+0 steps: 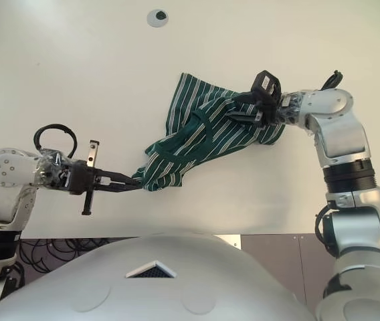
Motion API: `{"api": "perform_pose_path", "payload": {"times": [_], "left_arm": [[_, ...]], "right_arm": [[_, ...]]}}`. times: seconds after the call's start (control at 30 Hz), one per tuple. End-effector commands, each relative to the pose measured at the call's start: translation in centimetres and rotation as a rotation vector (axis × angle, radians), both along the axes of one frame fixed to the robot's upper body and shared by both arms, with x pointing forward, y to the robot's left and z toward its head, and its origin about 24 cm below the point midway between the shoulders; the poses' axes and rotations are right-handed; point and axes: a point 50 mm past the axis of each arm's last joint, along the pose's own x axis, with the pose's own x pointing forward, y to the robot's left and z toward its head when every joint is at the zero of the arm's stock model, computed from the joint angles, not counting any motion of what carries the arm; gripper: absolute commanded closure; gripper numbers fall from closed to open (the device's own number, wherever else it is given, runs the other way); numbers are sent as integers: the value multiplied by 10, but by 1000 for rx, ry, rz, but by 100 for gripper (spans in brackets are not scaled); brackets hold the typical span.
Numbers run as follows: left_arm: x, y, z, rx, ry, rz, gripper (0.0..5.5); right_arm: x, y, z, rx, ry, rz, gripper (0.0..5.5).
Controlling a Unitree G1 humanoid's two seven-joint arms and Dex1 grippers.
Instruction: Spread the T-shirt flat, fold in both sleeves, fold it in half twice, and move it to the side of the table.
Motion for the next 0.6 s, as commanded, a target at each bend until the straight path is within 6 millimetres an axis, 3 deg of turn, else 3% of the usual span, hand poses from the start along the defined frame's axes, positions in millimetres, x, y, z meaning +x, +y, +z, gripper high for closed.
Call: {"api": "perform_pose_path", "payload": {"times": [0.03, 0.23, 0.6], "left_arm": [[1, -3, 1, 22, -23, -18, 546], [3, -6, 0, 24, -42, -10, 546], [3, -6, 2, 24, -57, -3, 550]], "right_arm": [[16, 12, 9, 30, -73, -40, 316], [16, 17, -3, -29, -53, -25, 316], [11, 19, -12, -64, -9, -11, 507]]}}
